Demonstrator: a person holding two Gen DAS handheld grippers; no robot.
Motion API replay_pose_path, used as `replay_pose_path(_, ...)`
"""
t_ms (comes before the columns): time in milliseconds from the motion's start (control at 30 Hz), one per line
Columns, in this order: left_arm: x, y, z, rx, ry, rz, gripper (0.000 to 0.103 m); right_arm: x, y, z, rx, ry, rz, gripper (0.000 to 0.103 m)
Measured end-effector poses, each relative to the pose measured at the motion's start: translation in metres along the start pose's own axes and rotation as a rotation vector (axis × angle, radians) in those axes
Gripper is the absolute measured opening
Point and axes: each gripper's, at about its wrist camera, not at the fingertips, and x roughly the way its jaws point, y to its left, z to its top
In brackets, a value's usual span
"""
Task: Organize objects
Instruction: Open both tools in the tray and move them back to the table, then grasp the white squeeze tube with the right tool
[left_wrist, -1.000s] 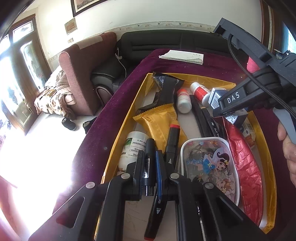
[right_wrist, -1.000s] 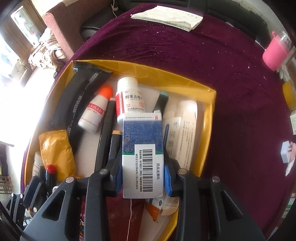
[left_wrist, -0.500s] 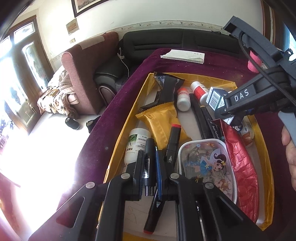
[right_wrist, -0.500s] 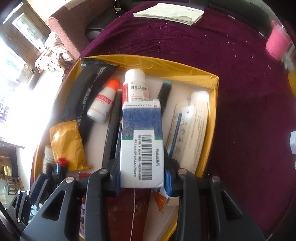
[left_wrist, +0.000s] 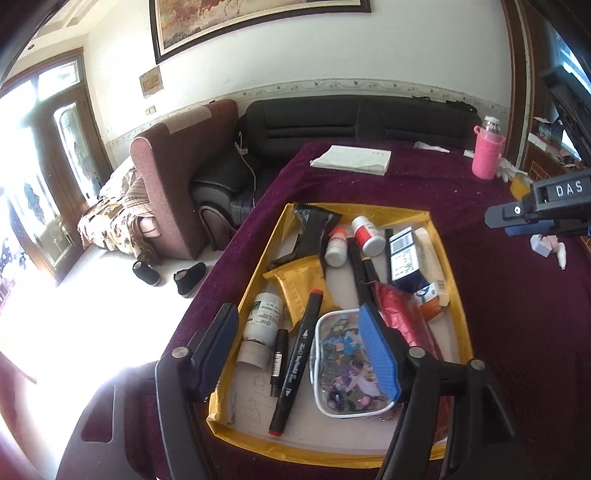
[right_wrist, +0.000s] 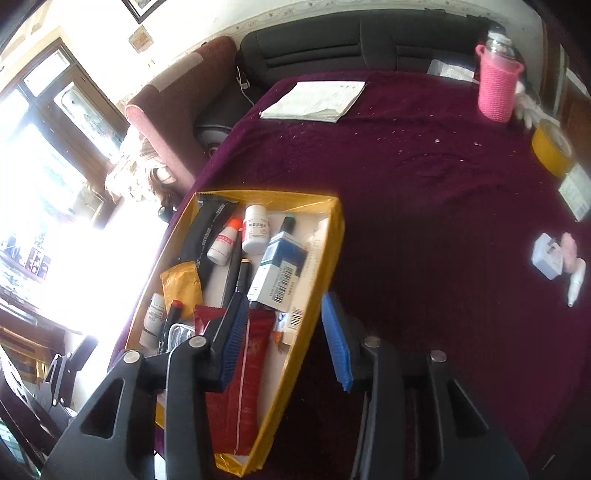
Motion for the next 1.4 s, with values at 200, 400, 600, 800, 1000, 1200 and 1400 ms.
replay_pose_path(200,-0.025,-0.042,0.016,0.042,-0.011,-0.176,0.072,-0.075,-0.075,-0.02,0.089,-0.107,-0.049,0.049)
replay_pose_path(400,-0.026,-0.117,0.028,0.149,0.032,-0.323,0.072,-0.128,-0.189,-0.046,0.249,-0.157,-0.199,0.056)
replay_pose_path(600,-0.03,-0.187,0.024,0.271,0.042,-0.347,0.072,-0.154,-0.278,-0.088,0.392,-0.15,-0.285,0.056)
replay_pose_path(800,-0.02,-0.241,0.012,0.321,0.101,-0.352,0.071,-0.136,-0.327,-0.092,0.495,-0.112,-0.285,0.056)
replay_pose_path(1000,-0.021,-0.257,0.004,0.35,0.117,-0.359,0.072,-0.083,-0.338,-0.051,0.454,-0.069,-0.323,0.055)
replay_pose_path(1200,-0.008,-0.256,0.006,0.346,0.139,-0.33,0.071,-0.055,-0.338,-0.011,0.367,-0.104,-0.283,0.055)
replay_pose_path(1400,0.007,-0.259,0.008,0.337,0.174,-0.334,0.071,-0.016,-0.342,0.023,0.348,-0.053,-0.282,0.064)
